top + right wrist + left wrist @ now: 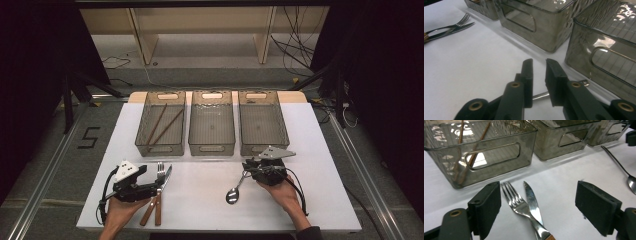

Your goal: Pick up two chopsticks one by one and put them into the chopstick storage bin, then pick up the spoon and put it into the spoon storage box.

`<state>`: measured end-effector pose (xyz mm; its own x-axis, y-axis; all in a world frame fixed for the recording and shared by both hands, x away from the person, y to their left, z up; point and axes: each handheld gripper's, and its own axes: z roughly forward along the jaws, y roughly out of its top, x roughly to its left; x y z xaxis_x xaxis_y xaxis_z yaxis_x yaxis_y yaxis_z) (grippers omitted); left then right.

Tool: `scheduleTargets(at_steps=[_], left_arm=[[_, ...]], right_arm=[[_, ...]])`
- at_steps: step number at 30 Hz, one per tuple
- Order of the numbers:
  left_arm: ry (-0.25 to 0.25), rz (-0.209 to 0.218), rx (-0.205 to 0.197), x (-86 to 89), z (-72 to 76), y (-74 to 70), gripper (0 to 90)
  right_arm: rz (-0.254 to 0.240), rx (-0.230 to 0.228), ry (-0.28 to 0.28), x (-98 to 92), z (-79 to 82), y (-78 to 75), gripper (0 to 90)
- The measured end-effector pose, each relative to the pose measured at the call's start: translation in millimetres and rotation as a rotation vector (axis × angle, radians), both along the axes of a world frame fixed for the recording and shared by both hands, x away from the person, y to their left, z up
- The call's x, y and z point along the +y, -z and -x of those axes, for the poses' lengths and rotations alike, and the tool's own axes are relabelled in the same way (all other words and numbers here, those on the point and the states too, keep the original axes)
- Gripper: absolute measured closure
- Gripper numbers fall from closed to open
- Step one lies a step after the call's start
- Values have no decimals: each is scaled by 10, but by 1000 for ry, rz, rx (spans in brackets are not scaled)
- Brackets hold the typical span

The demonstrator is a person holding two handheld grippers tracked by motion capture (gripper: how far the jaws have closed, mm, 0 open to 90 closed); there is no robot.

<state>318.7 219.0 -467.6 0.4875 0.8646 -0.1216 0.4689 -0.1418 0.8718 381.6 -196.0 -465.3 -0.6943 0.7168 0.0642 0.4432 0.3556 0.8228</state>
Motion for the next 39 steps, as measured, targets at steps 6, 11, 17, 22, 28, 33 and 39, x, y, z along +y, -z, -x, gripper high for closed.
scheduleTargets(at_steps=[6, 11, 17, 22, 28, 33, 39], left_arm=[[16, -1, -20, -13, 19, 31, 206], [14, 0, -29, -27, 34, 33, 206], [13, -1, -41, -35, 59, 29, 204], [18, -6, -46, -48, 67, 33, 204], [29, -26, -63, -71, 90, 41, 203], [31, -27, -59, -60, 102, 59, 203], [35, -36, -62, -57, 110, 62, 204]], right_arm=[[13, 5, 11, 23, -63, 32, 874], [19, 8, 14, 26, -75, 40, 883], [24, 29, 30, 36, -169, 72, 899], [42, 49, 28, 92, -260, 122, 900], [90, 84, 43, 126, -322, 213, 900], [110, 98, 47, 131, -343, 248, 900], [125, 121, 55, 138, -371, 284, 900]])
